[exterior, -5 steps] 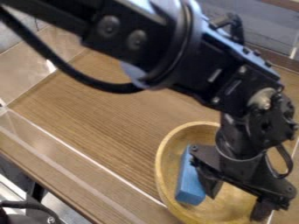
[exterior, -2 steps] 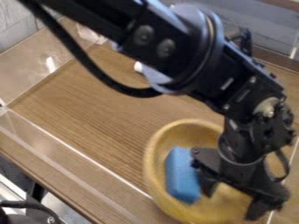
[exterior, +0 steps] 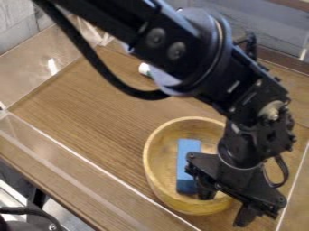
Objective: Put the blue block in the brown bowl
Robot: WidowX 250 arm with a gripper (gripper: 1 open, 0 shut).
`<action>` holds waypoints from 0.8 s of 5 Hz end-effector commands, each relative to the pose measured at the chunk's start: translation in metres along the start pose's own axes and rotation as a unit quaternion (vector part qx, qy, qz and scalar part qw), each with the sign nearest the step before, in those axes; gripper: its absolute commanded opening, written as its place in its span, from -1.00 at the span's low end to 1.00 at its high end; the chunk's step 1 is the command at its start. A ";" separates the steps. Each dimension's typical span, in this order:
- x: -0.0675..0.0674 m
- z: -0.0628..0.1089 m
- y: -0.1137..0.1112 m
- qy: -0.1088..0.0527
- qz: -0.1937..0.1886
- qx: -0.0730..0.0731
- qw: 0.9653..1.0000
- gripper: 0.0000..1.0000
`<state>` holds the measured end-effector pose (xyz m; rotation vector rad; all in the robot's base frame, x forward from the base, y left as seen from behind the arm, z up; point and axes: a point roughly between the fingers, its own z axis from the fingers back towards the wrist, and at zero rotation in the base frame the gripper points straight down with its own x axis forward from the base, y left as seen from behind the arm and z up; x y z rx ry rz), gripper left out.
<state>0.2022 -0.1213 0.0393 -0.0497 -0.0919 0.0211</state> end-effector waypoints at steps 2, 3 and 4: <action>0.011 0.013 0.000 -0.016 0.007 -0.008 1.000 -1.00; 0.011 0.016 0.002 -0.016 0.006 -0.007 1.000 -1.00; 0.012 0.019 0.003 -0.016 0.006 -0.006 1.000 -1.00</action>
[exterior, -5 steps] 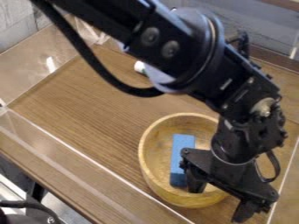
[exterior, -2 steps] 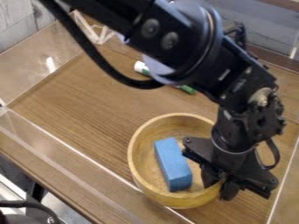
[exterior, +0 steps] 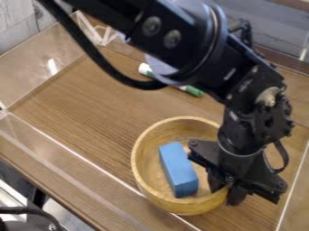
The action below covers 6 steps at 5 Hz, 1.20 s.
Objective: Put the blue block in the brown bowl
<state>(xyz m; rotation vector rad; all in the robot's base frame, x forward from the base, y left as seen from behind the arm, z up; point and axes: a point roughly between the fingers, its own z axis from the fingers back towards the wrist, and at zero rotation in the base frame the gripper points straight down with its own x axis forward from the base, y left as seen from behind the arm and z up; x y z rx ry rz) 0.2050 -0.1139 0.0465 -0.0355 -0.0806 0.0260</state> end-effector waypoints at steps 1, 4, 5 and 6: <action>0.009 0.014 -0.002 -0.021 0.004 -0.013 1.000 -1.00; 0.011 0.017 0.001 -0.022 0.004 -0.014 1.000 -1.00; 0.012 0.018 0.002 -0.022 0.004 -0.015 1.000 -1.00; 0.013 0.019 0.002 -0.022 0.003 -0.016 1.000 -1.00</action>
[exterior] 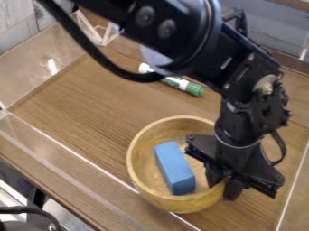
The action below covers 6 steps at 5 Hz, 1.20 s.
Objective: Put the blue block in the brown bowl
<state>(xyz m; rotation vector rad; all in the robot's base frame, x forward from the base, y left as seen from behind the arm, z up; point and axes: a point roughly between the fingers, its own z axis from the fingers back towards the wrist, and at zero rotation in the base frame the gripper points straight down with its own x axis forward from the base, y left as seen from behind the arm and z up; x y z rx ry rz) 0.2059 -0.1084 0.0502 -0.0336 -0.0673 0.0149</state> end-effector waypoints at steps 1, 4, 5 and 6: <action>0.012 0.017 -0.002 -0.030 0.007 -0.018 0.999 -1.00; 0.014 0.017 -0.001 -0.030 0.001 -0.024 0.999 -1.00; 0.014 0.017 -0.001 -0.030 -0.002 -0.026 0.999 -1.00; 0.014 0.017 0.000 -0.030 -0.004 -0.028 0.999 -1.00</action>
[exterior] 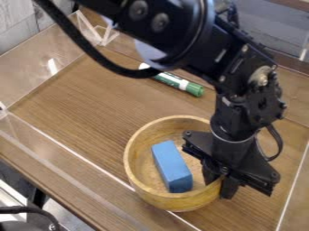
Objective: Put the blue block in the brown bowl
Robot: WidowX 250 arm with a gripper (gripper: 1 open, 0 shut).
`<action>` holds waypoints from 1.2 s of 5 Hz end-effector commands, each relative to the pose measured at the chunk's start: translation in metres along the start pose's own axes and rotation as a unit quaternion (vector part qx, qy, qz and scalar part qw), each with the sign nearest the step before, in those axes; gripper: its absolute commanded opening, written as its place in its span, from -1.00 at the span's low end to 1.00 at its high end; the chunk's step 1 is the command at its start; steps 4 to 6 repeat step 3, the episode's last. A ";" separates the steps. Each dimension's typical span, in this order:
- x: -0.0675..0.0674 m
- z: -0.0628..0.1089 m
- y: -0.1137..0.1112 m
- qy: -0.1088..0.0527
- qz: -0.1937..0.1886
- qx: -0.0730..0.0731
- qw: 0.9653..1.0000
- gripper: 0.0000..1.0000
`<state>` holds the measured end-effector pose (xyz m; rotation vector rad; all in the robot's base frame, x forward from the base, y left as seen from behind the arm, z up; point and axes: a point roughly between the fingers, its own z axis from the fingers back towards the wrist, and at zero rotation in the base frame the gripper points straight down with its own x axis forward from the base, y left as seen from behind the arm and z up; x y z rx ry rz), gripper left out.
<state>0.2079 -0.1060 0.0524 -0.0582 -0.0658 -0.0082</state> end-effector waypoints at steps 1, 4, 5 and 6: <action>0.013 0.015 -0.003 -0.031 0.004 -0.017 0.999 -1.00; 0.013 0.015 -0.002 -0.030 0.000 -0.019 0.999 -1.00; 0.013 0.015 -0.002 -0.030 0.000 -0.019 0.999 -1.00; 0.013 0.015 -0.002 -0.030 0.000 -0.019 0.999 -1.00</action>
